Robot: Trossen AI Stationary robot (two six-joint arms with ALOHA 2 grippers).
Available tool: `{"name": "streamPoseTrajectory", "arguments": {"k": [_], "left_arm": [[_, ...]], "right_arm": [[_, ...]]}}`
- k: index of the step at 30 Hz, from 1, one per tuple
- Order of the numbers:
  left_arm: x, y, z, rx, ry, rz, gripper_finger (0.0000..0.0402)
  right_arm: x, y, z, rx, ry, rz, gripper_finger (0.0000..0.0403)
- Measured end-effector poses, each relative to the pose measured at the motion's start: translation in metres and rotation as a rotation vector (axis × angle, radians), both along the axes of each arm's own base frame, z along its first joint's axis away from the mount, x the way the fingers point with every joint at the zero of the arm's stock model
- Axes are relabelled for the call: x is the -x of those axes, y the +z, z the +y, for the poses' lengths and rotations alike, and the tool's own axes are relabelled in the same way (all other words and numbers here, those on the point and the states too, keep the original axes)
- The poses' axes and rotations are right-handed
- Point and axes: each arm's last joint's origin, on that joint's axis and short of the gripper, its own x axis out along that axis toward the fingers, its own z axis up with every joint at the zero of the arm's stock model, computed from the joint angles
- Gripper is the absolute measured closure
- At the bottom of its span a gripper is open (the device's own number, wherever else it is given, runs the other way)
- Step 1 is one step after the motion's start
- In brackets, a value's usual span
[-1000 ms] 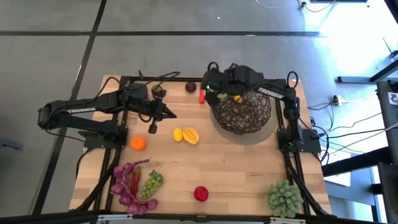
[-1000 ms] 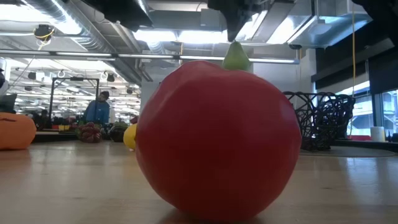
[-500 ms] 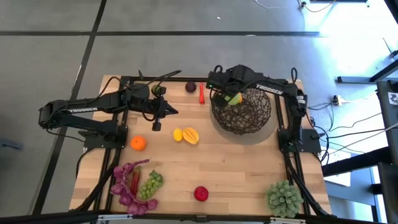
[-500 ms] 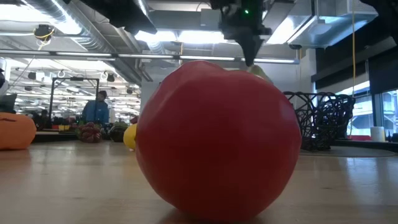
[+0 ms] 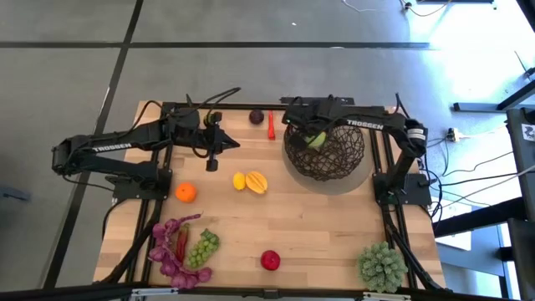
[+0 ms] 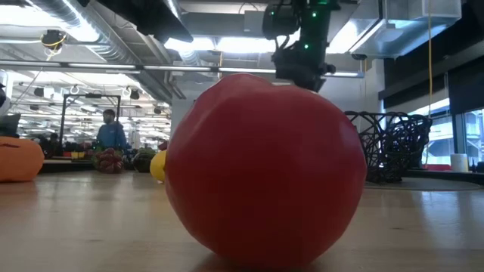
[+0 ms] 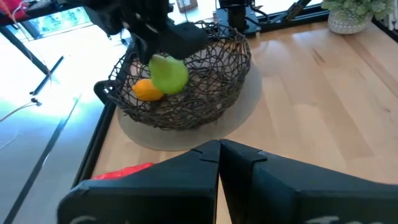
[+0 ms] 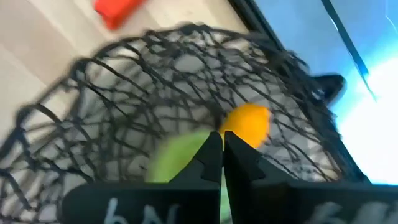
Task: Build produce basket
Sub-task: Put the green pear into the black wire basket
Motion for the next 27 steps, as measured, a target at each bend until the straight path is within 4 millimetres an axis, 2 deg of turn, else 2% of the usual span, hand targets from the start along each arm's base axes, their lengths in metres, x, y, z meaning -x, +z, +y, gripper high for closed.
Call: {"name": "streamPoseTrajectory", "arguments": {"k": [10, 15, 27], "left_arm": [[0.000, 0.000, 0.001, -0.001, 0.005, -0.004, 0.0401], [0.000, 0.000, 0.001, 0.000, 0.005, -0.004, 0.0401], [0.000, 0.000, 0.001, 0.006, 0.008, -0.005, 0.0401]], "right_arm": [[0.002, -0.039, -0.009, -0.012, 0.019, -0.021, 0.0403], [0.004, -0.050, -0.014, -0.004, 0.008, -0.033, 0.0403], [0.005, -0.043, -0.026, 0.038, 0.039, -0.016, 0.0403]]}}
